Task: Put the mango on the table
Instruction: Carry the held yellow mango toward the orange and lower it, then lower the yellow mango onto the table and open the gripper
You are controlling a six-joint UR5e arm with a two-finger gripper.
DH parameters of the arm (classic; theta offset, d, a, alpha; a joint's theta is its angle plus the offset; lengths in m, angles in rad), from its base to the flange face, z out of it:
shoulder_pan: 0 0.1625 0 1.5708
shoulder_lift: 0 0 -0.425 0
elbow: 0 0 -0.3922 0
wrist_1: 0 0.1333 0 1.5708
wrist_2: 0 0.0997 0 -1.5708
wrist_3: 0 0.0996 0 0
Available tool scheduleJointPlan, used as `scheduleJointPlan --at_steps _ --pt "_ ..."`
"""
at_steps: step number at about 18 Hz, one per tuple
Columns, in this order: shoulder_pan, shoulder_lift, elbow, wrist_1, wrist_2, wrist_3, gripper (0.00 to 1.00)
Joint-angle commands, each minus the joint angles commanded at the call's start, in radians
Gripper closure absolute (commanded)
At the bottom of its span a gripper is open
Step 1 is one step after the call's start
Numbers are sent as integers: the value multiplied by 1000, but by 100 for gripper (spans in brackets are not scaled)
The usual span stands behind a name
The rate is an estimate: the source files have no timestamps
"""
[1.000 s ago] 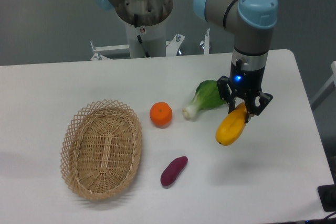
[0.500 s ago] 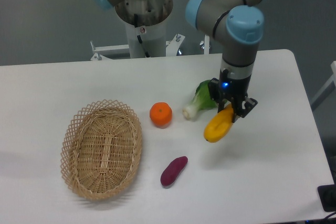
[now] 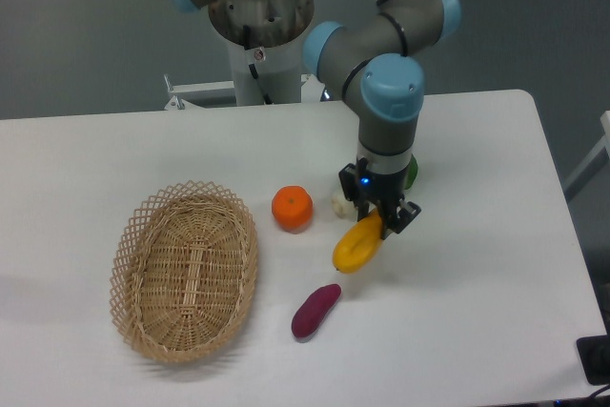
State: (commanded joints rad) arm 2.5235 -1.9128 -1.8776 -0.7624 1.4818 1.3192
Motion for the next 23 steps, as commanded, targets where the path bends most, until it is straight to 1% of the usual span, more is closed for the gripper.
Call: scheduleJointPlan --at_steps 1,3,6,9,10,12,13,14,18,23 --pt "-14 -9 -3 -2 12 0 55" --pt "-32 -9 -6 2 44 0 54" --pt "-41 -8 -24 2 48 -2 53" --pt "-43 -9 -28 2 48 -8 50" --pt "-43 -9 -28 2 48 -6 45" --pt "-43 -11 -26 5 48 0 21" --pt "-43 -11 -25 5 48 0 7" --pt "-43 -9 -21 5 48 -3 0" --pt "-38 3 -8 3 48 -11 0" --pt "-29 8 80 -12 51 -9 0"
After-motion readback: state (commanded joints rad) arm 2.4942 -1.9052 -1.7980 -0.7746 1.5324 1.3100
